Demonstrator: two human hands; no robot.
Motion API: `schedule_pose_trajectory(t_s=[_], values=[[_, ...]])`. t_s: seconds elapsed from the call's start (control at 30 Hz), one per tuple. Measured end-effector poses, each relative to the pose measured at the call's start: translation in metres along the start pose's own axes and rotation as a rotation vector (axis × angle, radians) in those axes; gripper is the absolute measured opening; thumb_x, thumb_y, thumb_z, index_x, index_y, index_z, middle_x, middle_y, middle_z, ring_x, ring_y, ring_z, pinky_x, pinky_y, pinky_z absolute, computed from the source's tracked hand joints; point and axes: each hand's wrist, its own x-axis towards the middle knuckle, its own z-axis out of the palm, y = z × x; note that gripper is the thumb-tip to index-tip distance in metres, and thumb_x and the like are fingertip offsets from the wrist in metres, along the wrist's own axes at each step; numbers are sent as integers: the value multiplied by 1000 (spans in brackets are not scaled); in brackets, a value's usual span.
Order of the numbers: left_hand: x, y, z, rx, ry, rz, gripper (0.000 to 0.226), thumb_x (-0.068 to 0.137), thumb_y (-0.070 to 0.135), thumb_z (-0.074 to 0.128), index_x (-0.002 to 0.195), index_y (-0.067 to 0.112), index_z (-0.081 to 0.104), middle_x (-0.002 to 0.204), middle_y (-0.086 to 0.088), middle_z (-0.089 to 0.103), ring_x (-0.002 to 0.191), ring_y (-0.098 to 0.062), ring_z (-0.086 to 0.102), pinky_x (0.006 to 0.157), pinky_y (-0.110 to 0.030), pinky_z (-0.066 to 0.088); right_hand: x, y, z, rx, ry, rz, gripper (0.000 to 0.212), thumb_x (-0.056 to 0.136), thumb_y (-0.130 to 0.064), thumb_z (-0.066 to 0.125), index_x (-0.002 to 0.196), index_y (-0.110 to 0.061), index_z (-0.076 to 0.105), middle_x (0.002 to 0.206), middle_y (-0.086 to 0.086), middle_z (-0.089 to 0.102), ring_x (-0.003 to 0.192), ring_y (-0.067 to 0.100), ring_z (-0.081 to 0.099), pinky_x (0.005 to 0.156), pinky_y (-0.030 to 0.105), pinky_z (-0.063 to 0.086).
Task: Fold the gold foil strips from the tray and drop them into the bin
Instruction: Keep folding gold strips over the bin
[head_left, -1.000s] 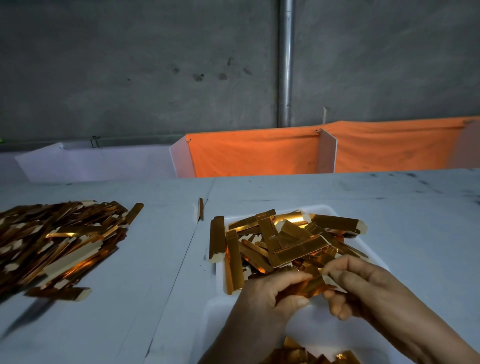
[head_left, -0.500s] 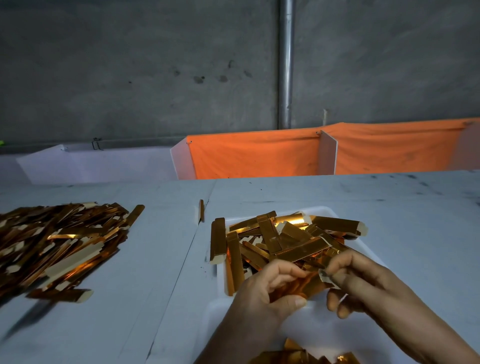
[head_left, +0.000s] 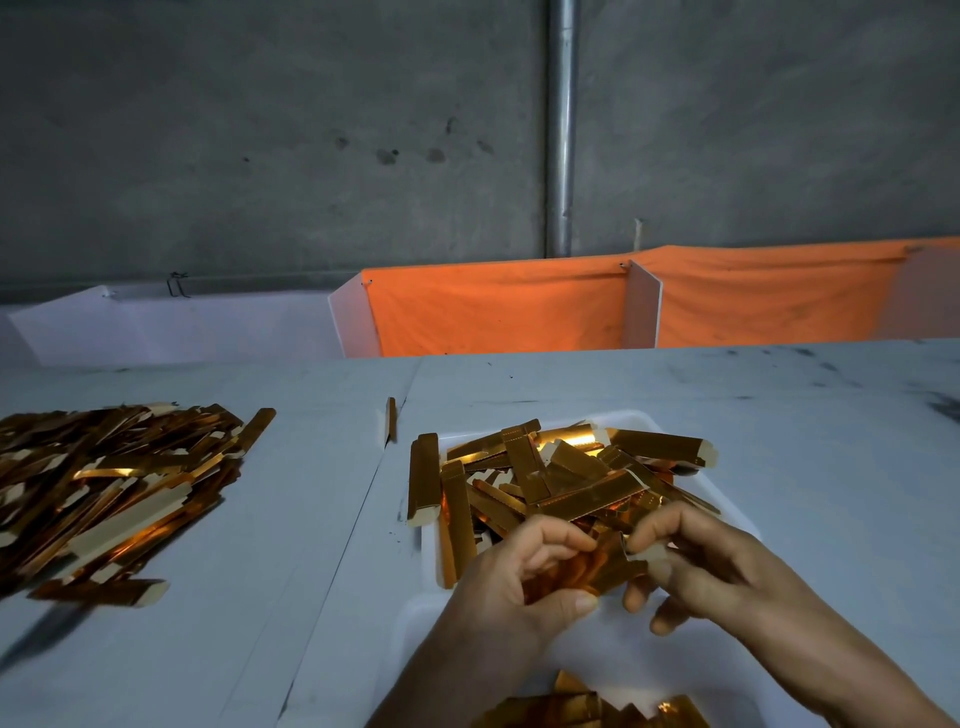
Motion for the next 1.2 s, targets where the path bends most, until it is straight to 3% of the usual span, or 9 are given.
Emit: schedule_pose_trajectory(t_s=[0.13, 0.27, 0.33, 0.6, 0.7, 0.83, 1.03, 1.2], values=[[0, 1, 0, 55, 9, 3, 36, 74, 43, 63, 106, 57, 52, 111, 30, 61, 113, 4, 53, 98, -32, 44, 0, 2, 3, -24, 35, 13, 11, 93, -2, 53, 94, -8, 62, 77, 16, 66, 74, 23, 69, 63, 25, 54], [-1, 1, 2, 136, -19, 24, 37, 81, 39, 62, 108, 59, 46, 107, 45, 52, 108, 22, 42, 81, -3, 36, 2, 3, 7, -42, 41, 45, 10, 94, -1, 50, 90, -6, 58, 69, 13, 64, 62, 22, 65, 60, 24, 53], [-1, 2, 3, 176, -51, 27, 39, 84, 37, 62, 109, 60, 43, 107, 48, 48, 105, 27, 38, 74, 4, 34, 2, 5, 8, -65, 32, 61, 7, 93, -1, 50, 90, -4, 55, 61, 12, 61, 57, 19, 60, 59, 24, 51], [-1, 3, 6, 269, -72, 53, 43, 86, 39, 62, 103, 70, 38, 102, 52, 44, 103, 32, 33, 71, 4, 37, 6, 14, 8, 2, 76, 46, 10, 88, 9, 53, 90, -1, 53, 54, 6, 46, 43, 18, 45, 50, 23, 44], [-1, 2, 5, 250, -52, 53, 41, 85, 38, 63, 107, 65, 40, 108, 49, 44, 105, 28, 36, 77, 1, 38, 7, 12, 7, 167, 48, 80, 5, 91, -4, 52, 90, -3, 57, 60, 10, 49, 47, 19, 48, 48, 23, 41], [-2, 2, 3, 210, -37, 44, 40, 84, 40, 63, 110, 61, 41, 110, 42, 50, 108, 18, 44, 77, 0, 38, 7, 11, 4, 495, 18, 169, 23, 76, -21, 58, 89, -2, 62, 67, 17, 53, 49, 20, 51, 42, 25, 45], [-3, 2, 2, 173, -44, 39, 40, 82, 39, 63, 109, 60, 43, 110, 41, 52, 110, 18, 43, 77, 2, 38, 7, 10, 6, 662, -7, 231, 12, 73, -8, 67, 83, -1, 64, 61, 13, 50, 45, 17, 52, 37, 23, 48], [-1, 2, 4, 198, -51, 54, 41, 79, 42, 62, 108, 63, 42, 111, 42, 50, 111, 18, 43, 80, 0, 38, 8, 12, 5, 590, -11, 284, 31, 65, -2, 71, 94, 0, 59, 61, 15, 50, 43, 19, 53, 38, 24, 49]])
